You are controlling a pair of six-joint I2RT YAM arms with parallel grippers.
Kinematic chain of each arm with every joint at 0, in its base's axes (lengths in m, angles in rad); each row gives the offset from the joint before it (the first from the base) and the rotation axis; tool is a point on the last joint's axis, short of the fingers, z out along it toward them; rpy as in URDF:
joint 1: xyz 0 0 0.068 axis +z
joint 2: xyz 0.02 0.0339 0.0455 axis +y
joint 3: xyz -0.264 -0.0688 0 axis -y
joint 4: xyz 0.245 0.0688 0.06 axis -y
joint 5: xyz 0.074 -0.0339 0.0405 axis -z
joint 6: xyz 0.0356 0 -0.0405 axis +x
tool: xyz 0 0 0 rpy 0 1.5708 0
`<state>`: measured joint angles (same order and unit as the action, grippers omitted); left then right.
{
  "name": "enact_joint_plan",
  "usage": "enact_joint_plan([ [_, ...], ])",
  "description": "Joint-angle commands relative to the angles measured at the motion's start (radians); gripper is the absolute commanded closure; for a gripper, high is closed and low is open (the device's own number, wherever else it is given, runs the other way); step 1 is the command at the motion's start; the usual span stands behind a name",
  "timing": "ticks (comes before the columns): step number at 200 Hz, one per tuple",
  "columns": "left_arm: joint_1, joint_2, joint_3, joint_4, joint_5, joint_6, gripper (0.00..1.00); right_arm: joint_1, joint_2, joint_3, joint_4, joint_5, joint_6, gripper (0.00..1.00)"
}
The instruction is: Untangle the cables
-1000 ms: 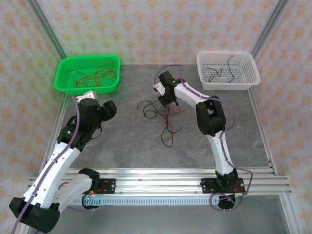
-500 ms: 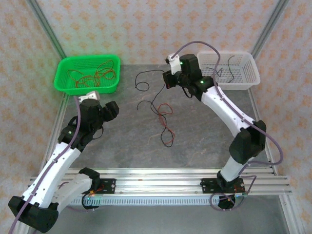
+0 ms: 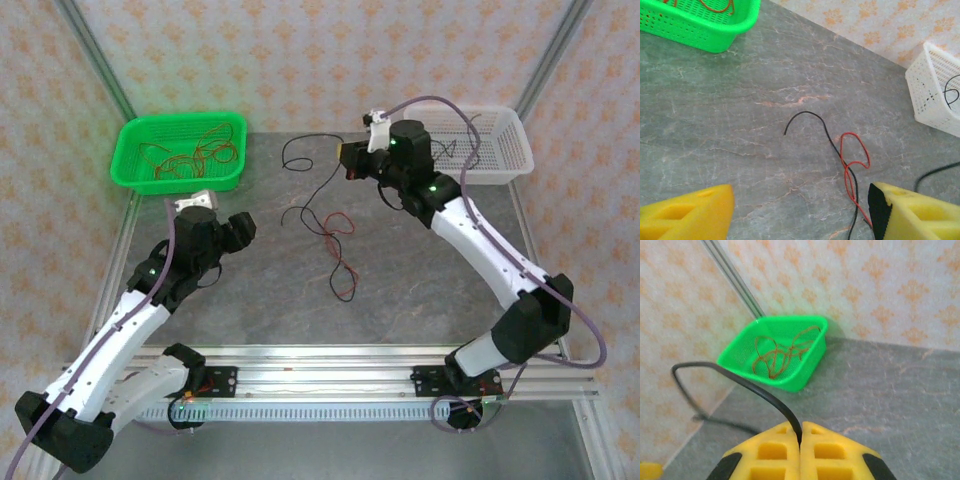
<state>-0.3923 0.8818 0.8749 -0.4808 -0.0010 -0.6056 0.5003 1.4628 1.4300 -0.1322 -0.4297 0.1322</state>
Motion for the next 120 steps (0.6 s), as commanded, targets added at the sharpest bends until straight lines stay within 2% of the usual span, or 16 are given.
enact_joint_plan([
  [1, -0.021, 0.011, -0.002, 0.038, -0.014, -0.017, 0.28, -0.003, -0.067, -0.018, 0.069, 0.061, 0.048, 1.00],
  [53, -0.085, 0.038, 0.014, 0.048, -0.045, -0.025, 0.28, -0.005, -0.140, -0.037, 0.063, 0.221, 0.031, 1.00],
  [79, -0.128, 0.049, 0.034, 0.087, -0.045, -0.012, 0.29, -0.005, -0.152, -0.011, 0.011, 0.209, 0.006, 1.00],
  [100, -0.185, 0.048, 0.036, 0.196, 0.003, 0.042, 0.30, -0.005, -0.161, -0.001, -0.036, 0.186, -0.016, 1.00],
  [120, -0.259, 0.048, 0.045, 0.315, 0.078, 0.109, 0.39, -0.005, -0.172, 0.001, -0.076, 0.189, -0.030, 1.00],
])
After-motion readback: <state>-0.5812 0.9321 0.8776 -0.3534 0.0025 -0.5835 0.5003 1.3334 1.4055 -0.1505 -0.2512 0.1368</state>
